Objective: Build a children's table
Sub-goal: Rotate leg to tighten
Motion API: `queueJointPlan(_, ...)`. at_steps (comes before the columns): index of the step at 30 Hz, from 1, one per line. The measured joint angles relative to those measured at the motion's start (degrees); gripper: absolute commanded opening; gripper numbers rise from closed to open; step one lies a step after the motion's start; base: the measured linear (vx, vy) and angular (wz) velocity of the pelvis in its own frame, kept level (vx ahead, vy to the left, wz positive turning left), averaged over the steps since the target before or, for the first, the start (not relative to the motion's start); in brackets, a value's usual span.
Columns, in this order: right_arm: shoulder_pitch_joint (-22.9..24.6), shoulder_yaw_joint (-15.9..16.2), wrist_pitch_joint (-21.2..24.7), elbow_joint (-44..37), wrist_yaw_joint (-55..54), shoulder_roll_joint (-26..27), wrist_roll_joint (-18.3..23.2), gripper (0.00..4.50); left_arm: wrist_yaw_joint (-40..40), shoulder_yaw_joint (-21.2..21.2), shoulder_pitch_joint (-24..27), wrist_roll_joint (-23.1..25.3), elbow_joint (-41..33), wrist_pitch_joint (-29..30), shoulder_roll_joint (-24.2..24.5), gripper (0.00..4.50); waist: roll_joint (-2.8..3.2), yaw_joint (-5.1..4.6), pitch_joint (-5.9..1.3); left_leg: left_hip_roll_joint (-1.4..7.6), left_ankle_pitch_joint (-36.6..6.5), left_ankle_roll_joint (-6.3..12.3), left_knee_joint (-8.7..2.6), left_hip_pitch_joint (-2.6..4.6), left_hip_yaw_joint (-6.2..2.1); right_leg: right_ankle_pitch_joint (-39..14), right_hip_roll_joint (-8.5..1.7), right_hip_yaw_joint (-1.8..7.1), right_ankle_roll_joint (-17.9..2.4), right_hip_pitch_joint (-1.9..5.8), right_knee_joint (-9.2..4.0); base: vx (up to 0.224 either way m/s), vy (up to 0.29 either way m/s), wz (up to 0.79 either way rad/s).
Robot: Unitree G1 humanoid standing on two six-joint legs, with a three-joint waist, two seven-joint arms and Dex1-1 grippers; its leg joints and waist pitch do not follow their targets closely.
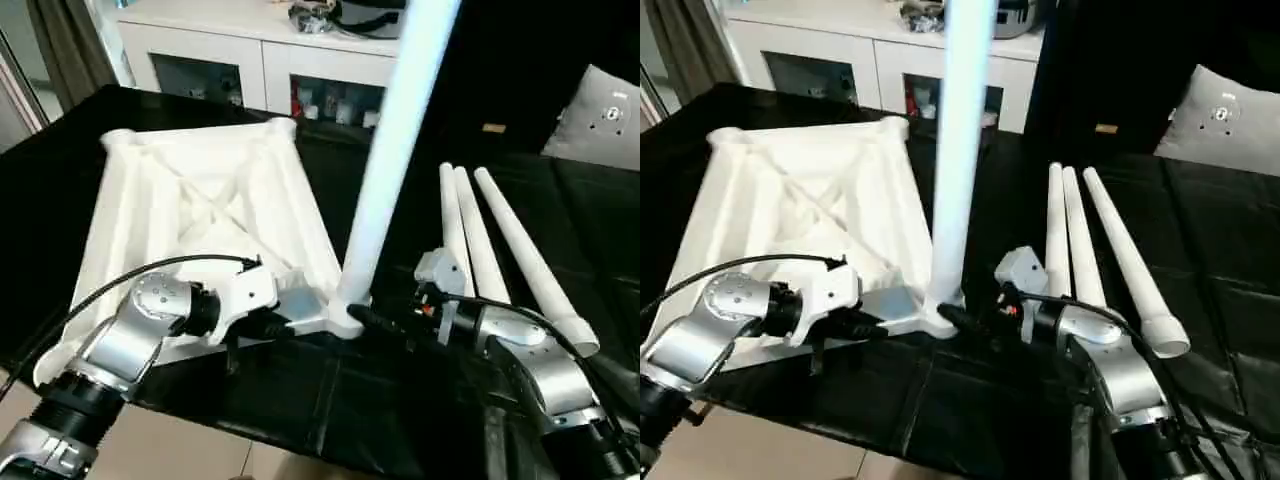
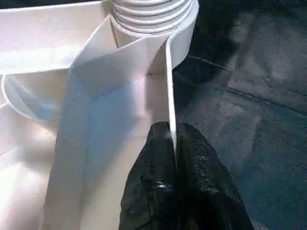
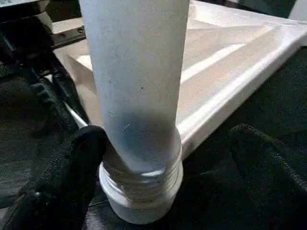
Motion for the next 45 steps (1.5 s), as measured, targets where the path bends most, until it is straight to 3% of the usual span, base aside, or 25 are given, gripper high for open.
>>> queueJointPlan(3,-0.1,1.56,-0.12,0.3,3.61,-1.79,-0.05,4.45,-2.1,-0.62,0.0,-0.39,0.05,-1.84,0.95,0.0,-0.08,0.14,0.0,0.0,0.0,0.0,0.0,0.0,0.0,0.0,0.0,0.0,0.01,0.0,0.02,0.0,0.0,0.0)
queueJointPlan(4,-0.18,1.94,-0.11,0.62,4.99,-2.14,-0.05,4.16,-2.97,-0.99,0.0,-0.59,0.05,-2.65,1.42,0.0,-0.08,0.21,0.0,0.0,0.0,0.0,0.0,-0.01,0.0,0.0,0.0,0.0,0.01,0.0,0.02,0.0,0.0,0.0)
queueJointPlan(8,-0.91,3.45,0.2,0.66,8.13,-2.32,0.32,3.86,-4.79,-1.51,-0.02,-0.69,0.07,-4.14,2.15,0.0,-0.2,0.36,0.04,0.01,0.01,-0.01,0.0,0.0,0.0,0.0,0.0,0.0,0.0,0.0,0.07,0.0,0.0,0.0)
queueJointPlan(20,-1.18,3.92,1.03,0.71,10.5,-2.31,0.86,2.81,-5.52,-1.97,-0.3,-0.66,0.68,-5.94,2.38,0.0,-0.26,0.53,0.04,0.01,0.01,-0.01,0.01,-0.01,0.0,0.0,0.0,0.0,0.01,0.0,0.09,0.0,0.0,0.0)
queueJointPlan(30,0.25,3.25,4.31,-1.08,9.15,-1.6,1.76,2.67,-5.77,-1.95,-0.55,-0.77,1.09,-5.26,2.23,0.0,-0.47,0.68,-0.08,0.03,0.02,-0.02,0.0,0.03,0.0,-0.01,0.0,0.0,0.02,0.01,0.14,0.0,0.0,0.0)
queueJointPlan(34,1.82,2.22,6.54,-1.91,2.11,2.47,0.74,2.66,-0.98,-0.75,0.12,0.13,-0.83,1.47,0.17,0.0,-0.98,0.42,-0.42,0.04,0.09,-0.19,0.0,0.25,0.01,0.03,0.0,0.0,-0.05,0.14,0.21,0.0,0.0,0.0)
queueJointPlan(38,1.73,0.44,7.74,-0.48,-10.15,8.58,-2.35,2.66,6.58,0.85,0.87,1.06,-1.66,8.29,-4.14,0.0,-1.0,-1.16,-0.42,0.04,0.09,-0.53,-0.05,0.95,0.04,-0.11,0.0,0.0,0.22,0.7,-0.04,0.0,0.0,0.0)
queueJointPlan(41,1.21,-2.03,8.99,1.18,-20.82,14.75,-4.36,2.66,14.12,2.62,1.66,1.97,-2.66,13.72,-9.33,0.0,-1.05,-2.22,-0.39,0.04,0.09,-0.53,-0.02,1.08,0.03,-0.12,0.0,-0.02,0.25,0.87,-0.15,0.0,0.0,0.0)
queueJointPlan(45,-0.63,-4.08,10.1,3.06,-32.79,20.95,-7.17,2.66,23.48,4.55,1.83,3.38,-4.5,21.8,-16.66,0.0,-1.06,-2.46,-0.39,0.04,0.09,-0.52,-0.01,0.99,0.03,-0.12,0.0,-0.02,0.26,0.86,-0.28,0.0,0.0,0.0)
